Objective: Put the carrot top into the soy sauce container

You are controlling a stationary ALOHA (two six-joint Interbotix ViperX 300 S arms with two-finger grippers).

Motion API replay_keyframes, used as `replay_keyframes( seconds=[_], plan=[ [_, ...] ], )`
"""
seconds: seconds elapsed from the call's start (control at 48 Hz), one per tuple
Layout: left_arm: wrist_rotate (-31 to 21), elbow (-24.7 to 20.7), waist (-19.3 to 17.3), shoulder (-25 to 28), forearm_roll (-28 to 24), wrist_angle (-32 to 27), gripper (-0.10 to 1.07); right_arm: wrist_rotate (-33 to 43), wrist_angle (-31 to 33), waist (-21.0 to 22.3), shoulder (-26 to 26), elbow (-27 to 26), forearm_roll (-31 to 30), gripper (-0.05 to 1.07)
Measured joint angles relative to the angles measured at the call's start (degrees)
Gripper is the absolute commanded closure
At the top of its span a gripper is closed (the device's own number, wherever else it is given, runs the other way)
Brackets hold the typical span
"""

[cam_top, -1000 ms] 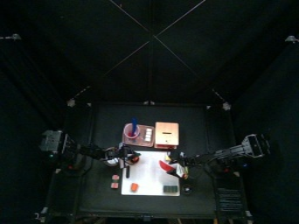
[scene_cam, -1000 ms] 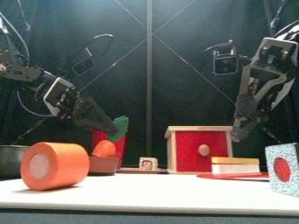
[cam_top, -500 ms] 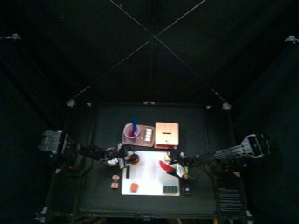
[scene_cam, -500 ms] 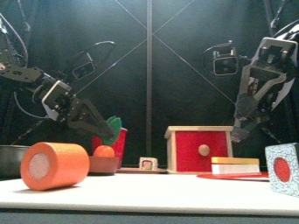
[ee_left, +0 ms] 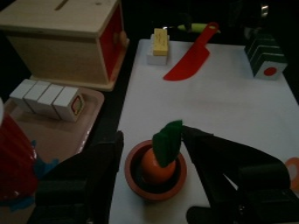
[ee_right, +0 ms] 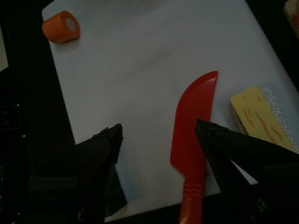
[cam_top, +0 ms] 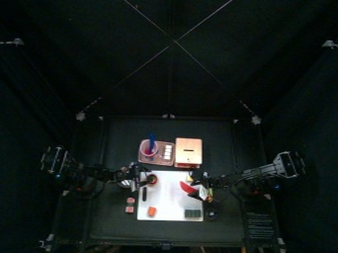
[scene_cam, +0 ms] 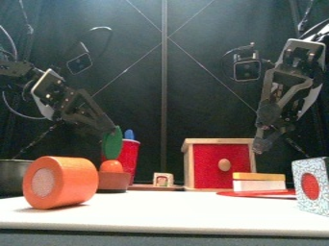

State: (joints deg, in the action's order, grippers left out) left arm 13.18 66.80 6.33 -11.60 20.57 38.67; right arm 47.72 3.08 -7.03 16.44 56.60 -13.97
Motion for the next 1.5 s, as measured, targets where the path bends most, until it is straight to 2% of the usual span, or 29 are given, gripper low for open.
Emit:
replay_keyframes(
  seconds=[0.208, 0.396, 0.521, 0.729, 0.917, 1.125, 1.5],
  plan=[
    [0.09, 0.97, 2.02, -5.36, -0.18, -0.09, 0.07, 0.0, 0.09, 0.0, 0.0, -0.18, 0.0, 0.06],
    [0.09, 0.97, 5.45, -8.7, -2.02, -0.09, 0.08, 0.0, 0.0, 0.0, 0.0, -0.35, 0.0, 0.06],
    [-0.18, 0.97, 8.44, -9.23, -3.87, -0.09, 0.08, 0.0, 0.0, 0.0, 0.0, -0.35, 0.26, 0.06],
    [-0.18, -0.44, 14.24, -8.7, -4.04, -0.09, 0.08, 0.0, -0.88, 0.0, 0.0, -0.53, 1.14, 0.06],
    [-0.18, -0.53, 15.56, -8.61, -2.29, 0.0, 0.08, -0.62, -2.2, -1.23, 0.09, -1.49, 0.18, 0.06],
    [-0.18, -0.26, 16.08, -8.53, 0.09, -0.53, 0.08, -0.79, -5.36, -2.37, 1.85, -1.67, -4.83, 0.06],
    [-0.18, -0.26, 16.08, -8.61, 1.93, -0.97, 0.09, -0.88, -6.68, -1.23, 5.45, -4.22, -24.35, 0.06]
  ],
)
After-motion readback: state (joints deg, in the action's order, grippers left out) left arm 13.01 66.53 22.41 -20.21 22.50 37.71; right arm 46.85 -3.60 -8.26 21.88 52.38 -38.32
